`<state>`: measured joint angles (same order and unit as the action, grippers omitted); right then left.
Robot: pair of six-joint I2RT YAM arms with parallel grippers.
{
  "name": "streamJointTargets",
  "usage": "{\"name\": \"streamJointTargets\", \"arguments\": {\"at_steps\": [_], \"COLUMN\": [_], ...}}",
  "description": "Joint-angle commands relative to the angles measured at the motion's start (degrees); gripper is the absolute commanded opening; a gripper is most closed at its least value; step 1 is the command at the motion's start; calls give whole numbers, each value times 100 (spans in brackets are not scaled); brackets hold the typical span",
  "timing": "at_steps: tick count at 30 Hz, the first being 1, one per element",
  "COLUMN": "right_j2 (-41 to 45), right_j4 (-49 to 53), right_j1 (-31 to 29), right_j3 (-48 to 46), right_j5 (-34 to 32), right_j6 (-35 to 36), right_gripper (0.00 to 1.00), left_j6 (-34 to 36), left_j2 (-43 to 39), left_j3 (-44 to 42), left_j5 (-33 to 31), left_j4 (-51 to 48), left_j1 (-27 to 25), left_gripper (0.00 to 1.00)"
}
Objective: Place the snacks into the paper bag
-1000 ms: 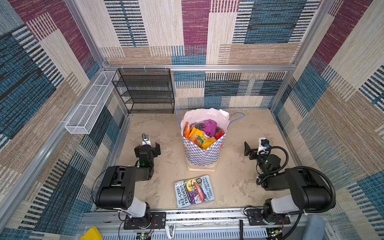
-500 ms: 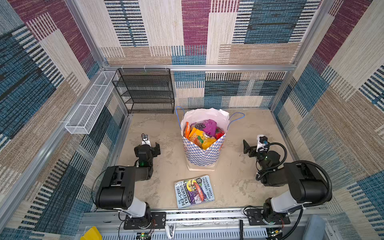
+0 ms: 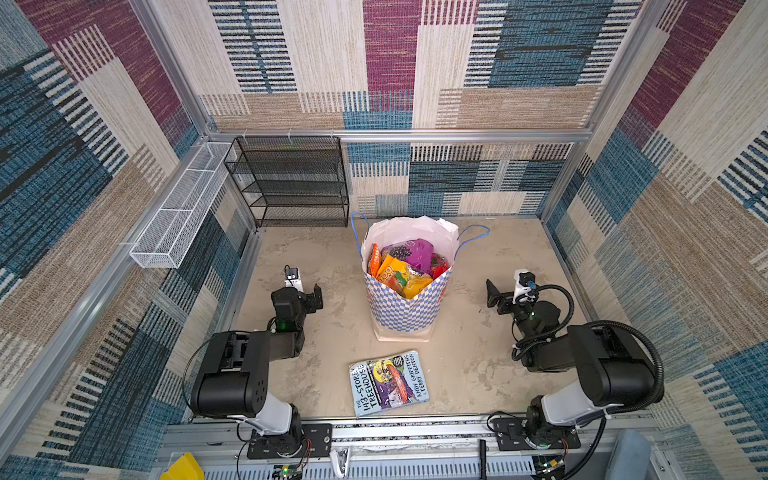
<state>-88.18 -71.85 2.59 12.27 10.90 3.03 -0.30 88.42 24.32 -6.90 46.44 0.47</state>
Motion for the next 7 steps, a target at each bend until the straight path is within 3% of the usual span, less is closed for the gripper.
{"name": "streamJointTargets", "arguments": {"at_steps": [1,7], "right_j2": [-15,-4], "right_j4": [-60,-57], "right_j1": [-4,0], "right_j3": [47,43], "right_j5": [-41,-37], "right_j6": [-39,-39], "right_gripper": [100,100], "left_j6": [-18,-25], "left_j2": [53,21], "left_j3": [93,65], "left_j5": [182,241], "left_j4": [-40,-25], "left_j1": [34,67], "left_gripper": [99,99]}}
